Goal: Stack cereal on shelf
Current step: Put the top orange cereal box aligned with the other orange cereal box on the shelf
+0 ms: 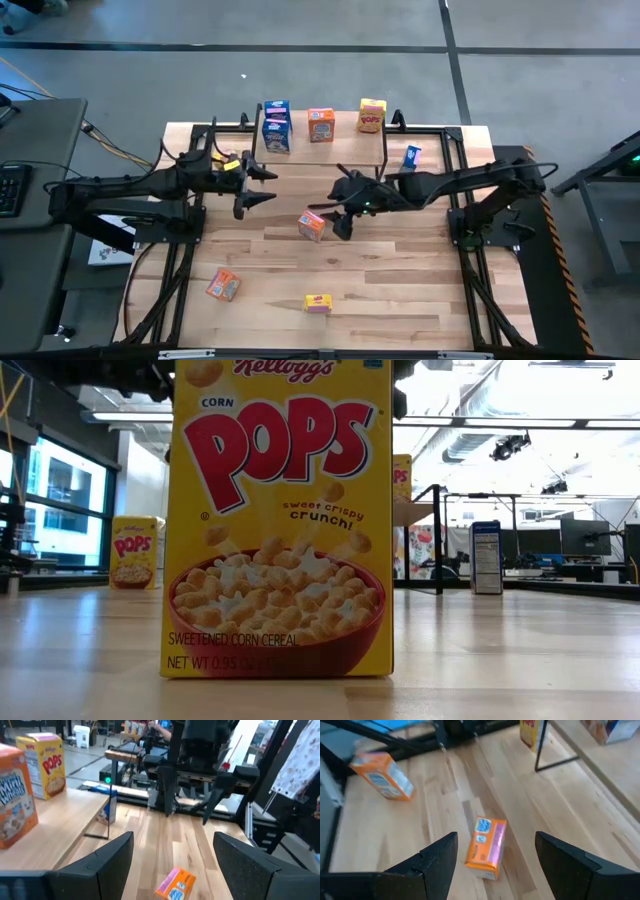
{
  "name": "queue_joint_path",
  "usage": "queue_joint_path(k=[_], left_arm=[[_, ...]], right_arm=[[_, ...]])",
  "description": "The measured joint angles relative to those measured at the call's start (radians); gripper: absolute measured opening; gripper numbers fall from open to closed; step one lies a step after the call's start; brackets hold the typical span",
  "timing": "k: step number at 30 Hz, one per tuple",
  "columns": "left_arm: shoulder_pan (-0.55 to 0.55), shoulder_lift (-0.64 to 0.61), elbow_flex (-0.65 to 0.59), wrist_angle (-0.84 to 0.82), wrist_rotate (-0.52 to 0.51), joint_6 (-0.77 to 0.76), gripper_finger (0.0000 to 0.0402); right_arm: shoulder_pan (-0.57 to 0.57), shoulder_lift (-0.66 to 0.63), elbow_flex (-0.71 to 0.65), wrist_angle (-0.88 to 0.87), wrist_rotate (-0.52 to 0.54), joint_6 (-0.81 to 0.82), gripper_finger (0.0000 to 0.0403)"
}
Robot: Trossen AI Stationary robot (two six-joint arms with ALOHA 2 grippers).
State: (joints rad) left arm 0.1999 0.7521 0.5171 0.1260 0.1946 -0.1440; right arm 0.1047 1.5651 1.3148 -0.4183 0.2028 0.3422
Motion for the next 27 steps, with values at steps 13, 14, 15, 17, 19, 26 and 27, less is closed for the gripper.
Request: queue_joint_path(k=[13,14,15,17,19,26,27], left_arm=[[-0.012,0.0,0.0,-0.062,-0.001,0.027,0.0266],[-0.012,0.0,0.0,-0.063,-0.001,0.032,0.0266],[-0.012,0.0,0.0,-0.064,-0.001,0.033,0.0266],[-0.012,0.0,0.0,-0.066,-0.001,0.033,0.0266],[-0.012,0.0,0.0,-0.075,-0.001,0.034,0.0266],[-0.012,0.0,0.0,-0.091,0.0,0.034,0.0266],[-0.012,0.0,0.0,-0.091,0.0,0.034,0.0266]], right_arm=[[0.003,0.114,0.0,0.018,0.004,0.025,0.0259],[0.003,0.121,0.0,0.026,0.001,0.03,0.0259],[0.003,0.128,0.0,0.027,-0.002,0.039,0.0259],[0.003,0.144,0.0,0.026,-0.003,0.043,0.0259],[0.003,0.157,0.0,0.027,-0.003,0.046,0.0259],[0.011,0.18,0.0,0.046,-0.003,0.076,0.0259],[0.013,0.181,0.0,0.042,-0.002,0.084,0.0259]])
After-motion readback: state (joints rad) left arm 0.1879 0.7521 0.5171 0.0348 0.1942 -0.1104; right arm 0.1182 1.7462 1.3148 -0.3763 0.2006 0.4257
